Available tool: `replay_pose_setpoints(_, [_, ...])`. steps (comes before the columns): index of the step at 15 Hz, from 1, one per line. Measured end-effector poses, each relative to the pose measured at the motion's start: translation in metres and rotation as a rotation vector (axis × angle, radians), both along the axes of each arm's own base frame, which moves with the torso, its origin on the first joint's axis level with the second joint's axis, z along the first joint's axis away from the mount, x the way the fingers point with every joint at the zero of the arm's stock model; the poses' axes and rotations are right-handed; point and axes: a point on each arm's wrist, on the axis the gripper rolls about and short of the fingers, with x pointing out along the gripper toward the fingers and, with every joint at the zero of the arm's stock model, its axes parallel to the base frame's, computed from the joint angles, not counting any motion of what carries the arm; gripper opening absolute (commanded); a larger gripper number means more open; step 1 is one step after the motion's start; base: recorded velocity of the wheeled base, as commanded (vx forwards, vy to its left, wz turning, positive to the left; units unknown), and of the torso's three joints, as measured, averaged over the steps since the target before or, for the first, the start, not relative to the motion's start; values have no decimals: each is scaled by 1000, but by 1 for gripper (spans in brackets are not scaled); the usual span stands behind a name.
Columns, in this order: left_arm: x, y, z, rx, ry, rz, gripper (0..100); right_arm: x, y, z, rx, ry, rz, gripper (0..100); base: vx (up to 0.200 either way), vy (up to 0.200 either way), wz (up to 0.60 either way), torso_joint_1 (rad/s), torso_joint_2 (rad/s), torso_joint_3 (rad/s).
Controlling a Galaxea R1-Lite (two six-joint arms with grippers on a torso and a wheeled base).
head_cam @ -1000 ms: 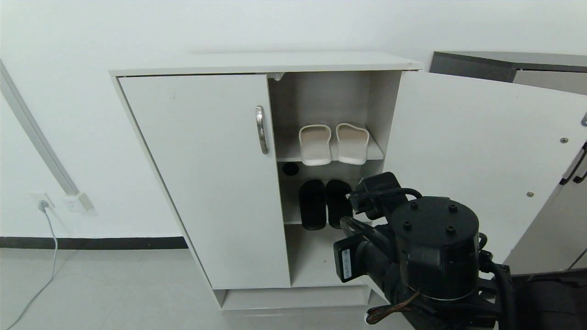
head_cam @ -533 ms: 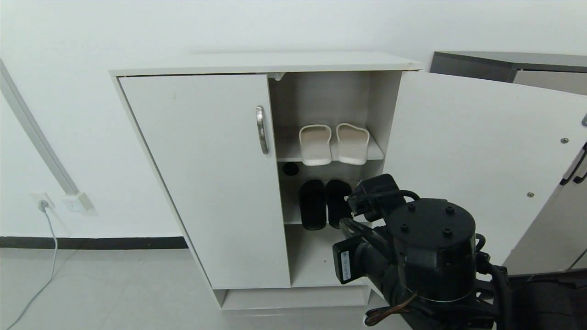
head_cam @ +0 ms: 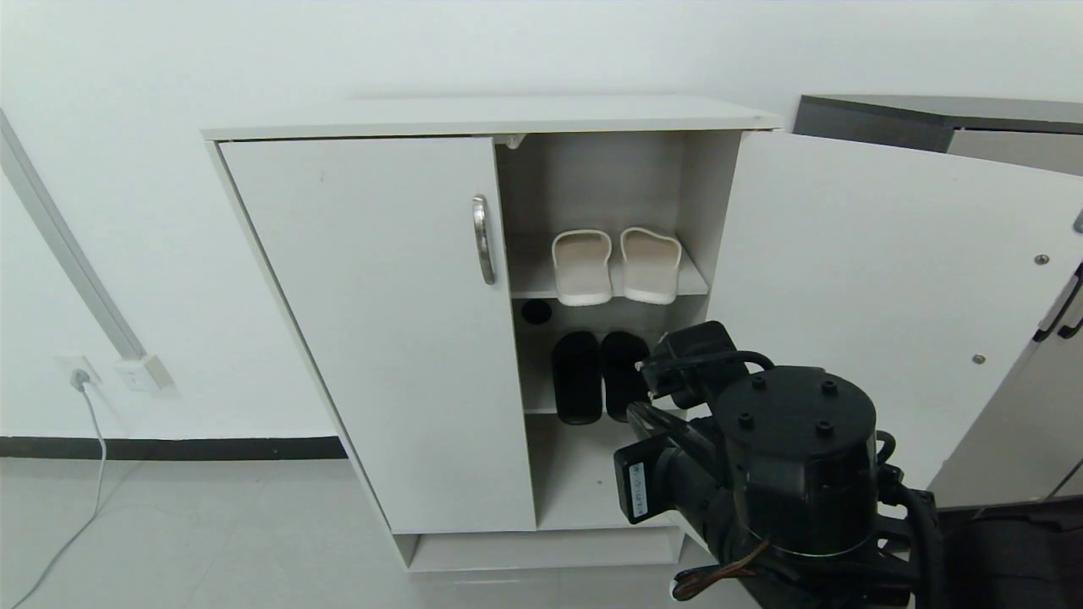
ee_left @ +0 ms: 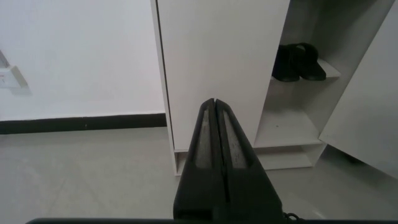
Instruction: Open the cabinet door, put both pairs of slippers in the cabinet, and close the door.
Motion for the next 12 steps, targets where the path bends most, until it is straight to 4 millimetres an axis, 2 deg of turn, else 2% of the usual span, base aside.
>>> replay_pose_setpoints(4, [0, 0, 0, 0, 2, 0, 0, -2, -5, -1, -6, 3, -2, 0, 0, 0, 0, 1, -41, -46])
replay_pose_setpoints(7, [0, 0, -1, 0, 4, 0, 0, -4, -5, -1, -6, 3, 2, 0, 0, 0, 0, 18, -206, -325])
replay_pose_setpoints(12, [0, 0, 0, 0, 0, 0, 0, -5, -7, -1, -8, 3, 0, 0, 0, 0, 0, 71, -508, -359])
